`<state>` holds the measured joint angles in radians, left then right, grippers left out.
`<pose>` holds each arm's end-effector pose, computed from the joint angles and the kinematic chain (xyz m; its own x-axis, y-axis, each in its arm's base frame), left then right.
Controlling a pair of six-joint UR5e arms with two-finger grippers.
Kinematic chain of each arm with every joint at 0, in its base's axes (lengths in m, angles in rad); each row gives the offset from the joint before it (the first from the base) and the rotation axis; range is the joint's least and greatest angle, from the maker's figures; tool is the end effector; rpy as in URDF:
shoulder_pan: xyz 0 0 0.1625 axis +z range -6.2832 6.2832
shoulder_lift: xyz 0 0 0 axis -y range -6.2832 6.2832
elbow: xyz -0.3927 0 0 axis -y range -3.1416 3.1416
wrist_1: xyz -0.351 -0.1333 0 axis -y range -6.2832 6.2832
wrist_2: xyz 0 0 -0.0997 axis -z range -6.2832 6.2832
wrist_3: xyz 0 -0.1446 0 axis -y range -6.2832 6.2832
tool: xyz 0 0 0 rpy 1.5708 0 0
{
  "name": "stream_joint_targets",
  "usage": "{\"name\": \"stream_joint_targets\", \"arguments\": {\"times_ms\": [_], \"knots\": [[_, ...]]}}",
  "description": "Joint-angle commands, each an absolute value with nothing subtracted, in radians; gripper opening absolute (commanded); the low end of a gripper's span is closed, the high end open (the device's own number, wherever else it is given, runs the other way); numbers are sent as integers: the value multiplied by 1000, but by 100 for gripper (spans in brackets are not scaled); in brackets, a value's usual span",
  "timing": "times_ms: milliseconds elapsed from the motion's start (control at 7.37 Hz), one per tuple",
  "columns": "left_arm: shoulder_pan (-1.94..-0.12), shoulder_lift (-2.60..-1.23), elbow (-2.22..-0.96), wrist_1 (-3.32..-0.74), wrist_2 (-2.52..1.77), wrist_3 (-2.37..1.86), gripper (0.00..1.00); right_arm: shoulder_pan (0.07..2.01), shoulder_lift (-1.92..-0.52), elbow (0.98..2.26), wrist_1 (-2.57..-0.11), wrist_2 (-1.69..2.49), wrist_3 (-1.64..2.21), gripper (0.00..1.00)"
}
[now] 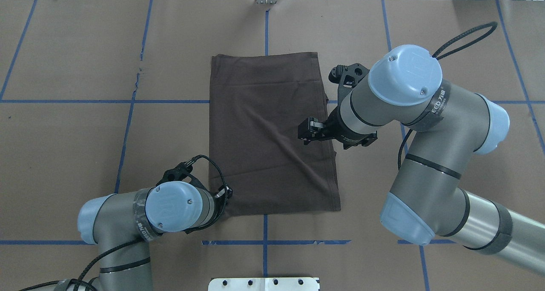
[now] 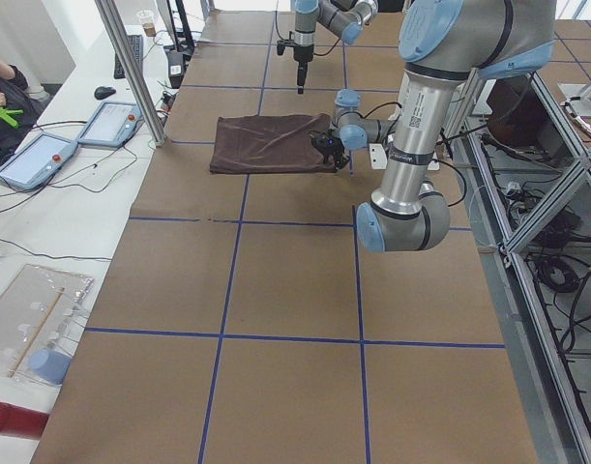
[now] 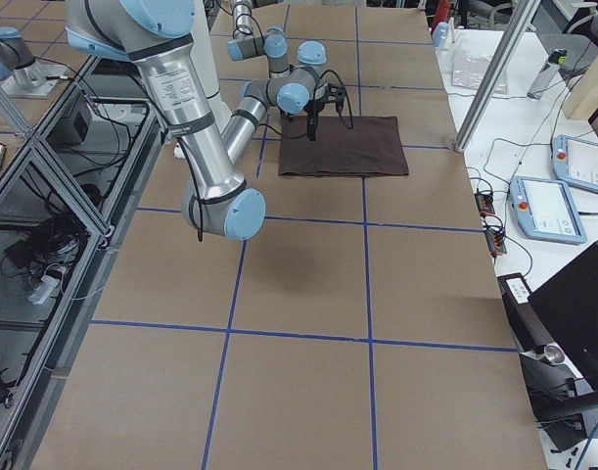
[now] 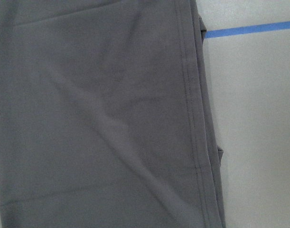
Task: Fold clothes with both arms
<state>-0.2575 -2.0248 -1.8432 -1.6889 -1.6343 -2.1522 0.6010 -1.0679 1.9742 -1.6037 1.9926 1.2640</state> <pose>0.5570 -0.2751 0.3036 0.4223 -0.6780 -0.6017 0.5267 0.7237 -0.4458 -0.4289 -0.3839 0.2386 0.5826 0.0654 0.8101 -0.0851 0.9962 -0.0192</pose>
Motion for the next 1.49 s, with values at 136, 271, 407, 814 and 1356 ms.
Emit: {"name": "stream_joint_targets", "arguments": {"times_ms": [136, 271, 407, 814, 1356], "knots": [[-258, -2025, -1853, -1687, -1635, -2146, 8, 601, -1071, 1976, -1603, 1993, 1264, 100], [-258, -2020, -1874, -1687, -1635, -2141, 0, 603, -1072, 1976, -1603, 1993, 1264, 100], [-255, -2017, -1896, -1669, -1637, -2132, 0, 603, -1074, 1977, -1605, 1991, 1264, 100], [-252, -2020, -1940, -1644, -1646, -2071, 0, 536, -1092, 1974, -1603, 1959, 1529, 100], [-253, -2020, -1939, -1646, -1647, -2042, 0, 295, -1115, 1953, -1605, 1666, 1887, 100]]}}
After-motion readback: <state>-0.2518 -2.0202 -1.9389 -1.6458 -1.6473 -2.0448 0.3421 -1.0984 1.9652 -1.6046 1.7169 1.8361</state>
